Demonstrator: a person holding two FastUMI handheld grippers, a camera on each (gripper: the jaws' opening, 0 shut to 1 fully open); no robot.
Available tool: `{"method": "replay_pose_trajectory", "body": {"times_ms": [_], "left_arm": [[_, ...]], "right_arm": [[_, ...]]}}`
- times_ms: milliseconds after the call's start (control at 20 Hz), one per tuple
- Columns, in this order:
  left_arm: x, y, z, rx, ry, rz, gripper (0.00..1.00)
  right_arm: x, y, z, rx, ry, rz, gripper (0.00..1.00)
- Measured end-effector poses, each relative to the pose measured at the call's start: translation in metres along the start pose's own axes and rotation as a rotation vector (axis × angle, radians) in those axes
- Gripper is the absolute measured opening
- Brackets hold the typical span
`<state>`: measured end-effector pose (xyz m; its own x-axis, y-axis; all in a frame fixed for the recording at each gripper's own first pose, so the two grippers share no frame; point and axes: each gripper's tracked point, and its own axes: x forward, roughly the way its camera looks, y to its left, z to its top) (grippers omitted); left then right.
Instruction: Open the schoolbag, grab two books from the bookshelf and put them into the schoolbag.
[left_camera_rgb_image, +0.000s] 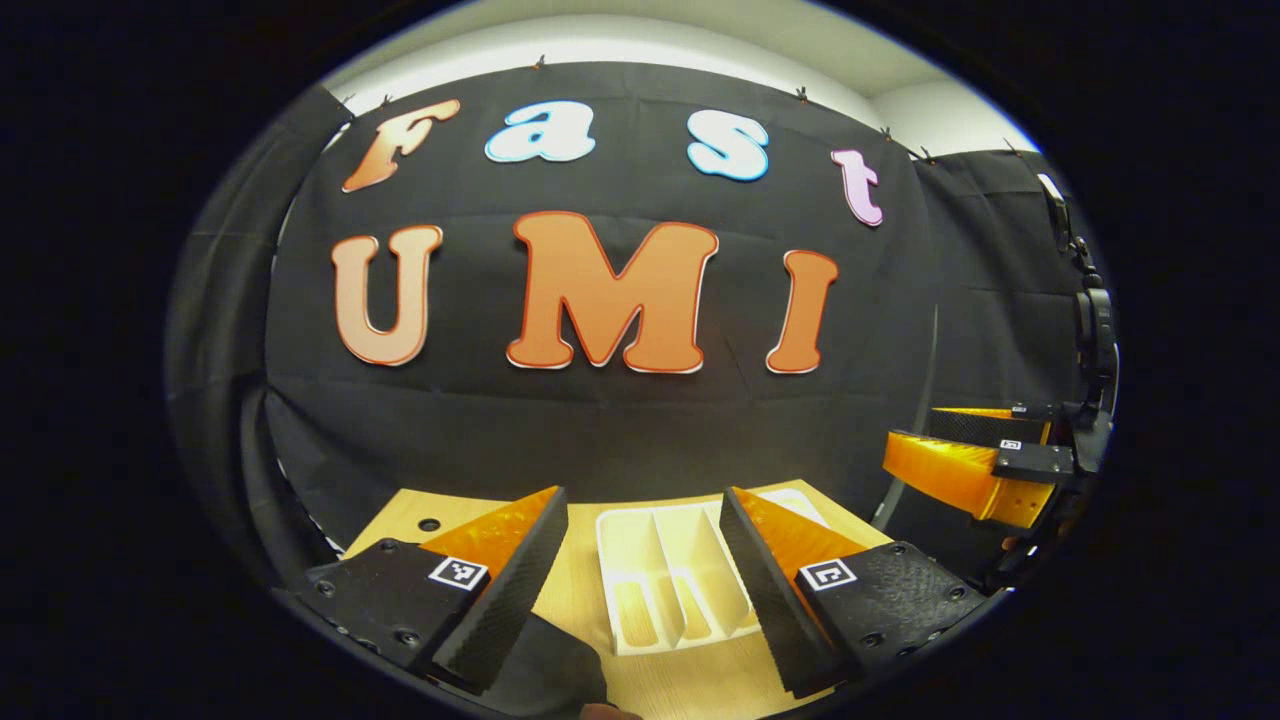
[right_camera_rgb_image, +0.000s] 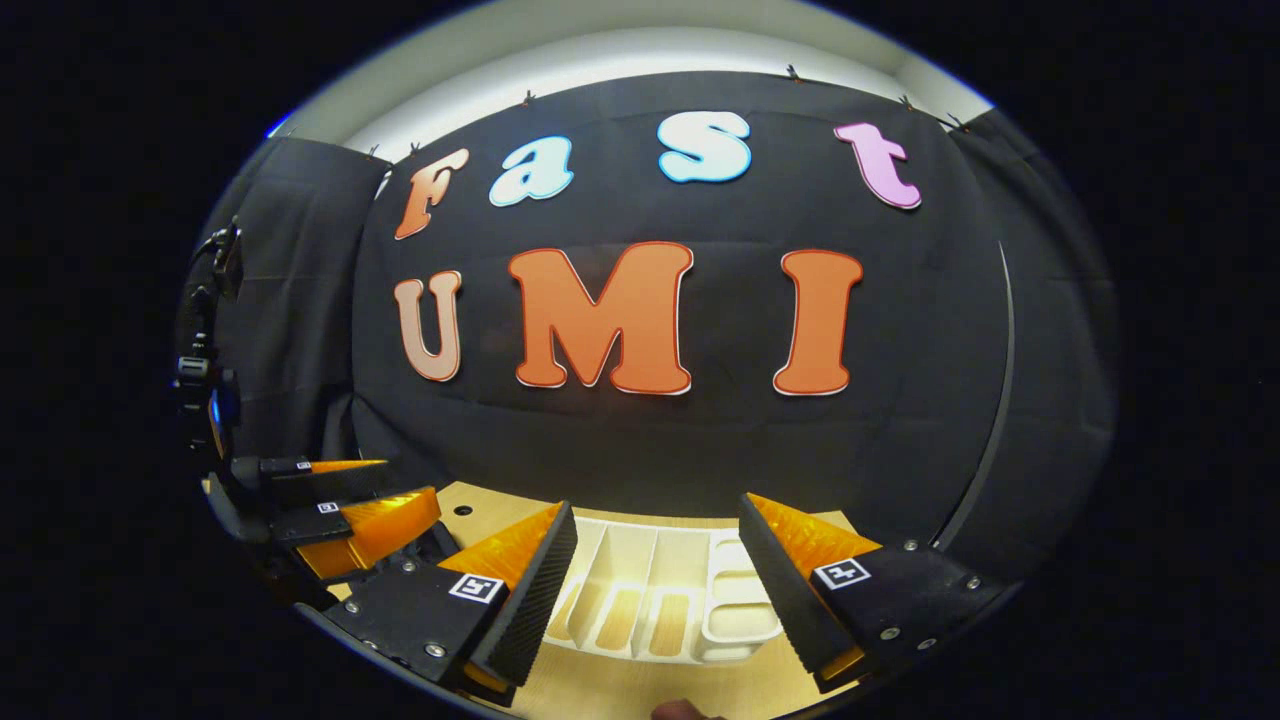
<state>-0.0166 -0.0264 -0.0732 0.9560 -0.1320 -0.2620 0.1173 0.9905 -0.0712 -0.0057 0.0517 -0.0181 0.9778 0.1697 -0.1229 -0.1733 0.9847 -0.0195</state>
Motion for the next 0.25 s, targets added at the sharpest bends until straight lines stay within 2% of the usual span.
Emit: {"method": "replay_pose_trajectory", "body": {"times_ms": [100,250], "left_arm": [[-0.010,-0.005,0.007,-0.013,-0.034,0.037,0.98],[-0.018,-0.013,0.027,-0.003,-0.136,0.052,0.97]], "right_arm": [[-0.007,0.000,0.004,0.021,-0.017,0.022,0.97],[-0.018,-0.013,0.006,0.040,-0.061,0.019,0.97]]}}
